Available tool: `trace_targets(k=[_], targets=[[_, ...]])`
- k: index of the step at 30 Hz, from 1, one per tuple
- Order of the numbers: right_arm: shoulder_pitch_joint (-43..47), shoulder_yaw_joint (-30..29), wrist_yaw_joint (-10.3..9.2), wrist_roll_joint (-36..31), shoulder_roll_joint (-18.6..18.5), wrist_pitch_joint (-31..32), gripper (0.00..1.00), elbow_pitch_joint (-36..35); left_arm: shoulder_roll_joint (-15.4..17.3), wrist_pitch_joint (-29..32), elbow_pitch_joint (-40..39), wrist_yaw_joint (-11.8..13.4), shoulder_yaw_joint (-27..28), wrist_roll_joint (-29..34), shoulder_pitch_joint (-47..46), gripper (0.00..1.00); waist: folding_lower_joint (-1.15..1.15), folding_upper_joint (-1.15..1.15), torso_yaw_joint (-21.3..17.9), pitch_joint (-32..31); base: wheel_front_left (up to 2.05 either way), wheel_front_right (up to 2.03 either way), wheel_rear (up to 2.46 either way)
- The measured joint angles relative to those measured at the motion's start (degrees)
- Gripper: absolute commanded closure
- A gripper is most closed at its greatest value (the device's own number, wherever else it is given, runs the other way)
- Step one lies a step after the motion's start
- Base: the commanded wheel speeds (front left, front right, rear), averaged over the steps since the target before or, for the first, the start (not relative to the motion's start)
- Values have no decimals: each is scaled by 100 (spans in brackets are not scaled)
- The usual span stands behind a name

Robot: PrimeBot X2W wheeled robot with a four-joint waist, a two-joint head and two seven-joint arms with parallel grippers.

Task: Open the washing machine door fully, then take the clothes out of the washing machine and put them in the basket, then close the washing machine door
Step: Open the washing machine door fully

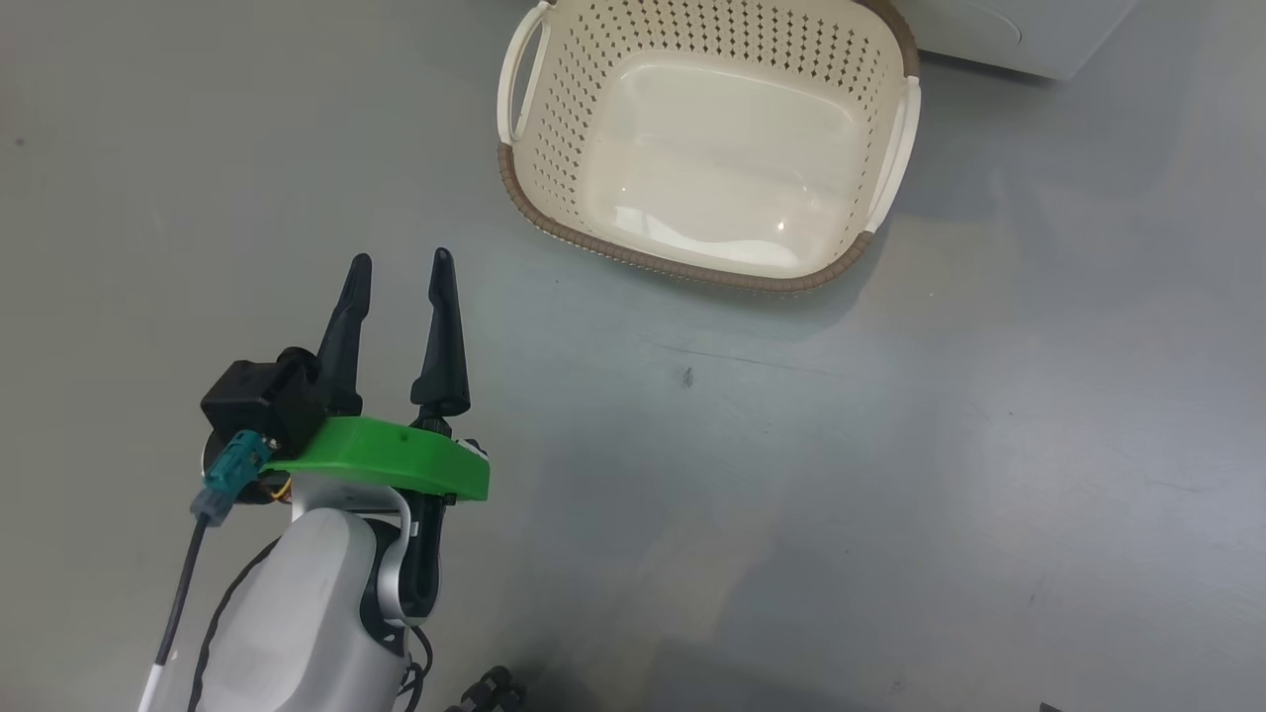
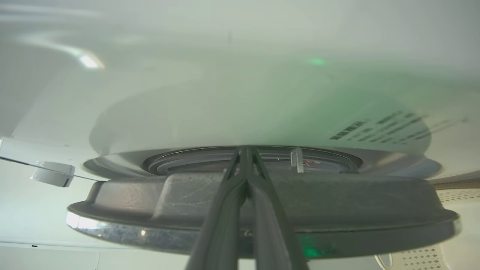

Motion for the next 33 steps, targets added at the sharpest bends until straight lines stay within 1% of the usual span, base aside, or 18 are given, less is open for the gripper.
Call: trace_targets(k=[16,33], targets=[[-263,27,-1,170,40,257,100,458,-3,0,8,0,-20,-4,-52,0,0,0,53,9,0,0,0],[-344,37,-2,220,-20,460,100,798,-4,1,53,1,-48,-53,-53,0,0,0,77,-95,0,0,0]])
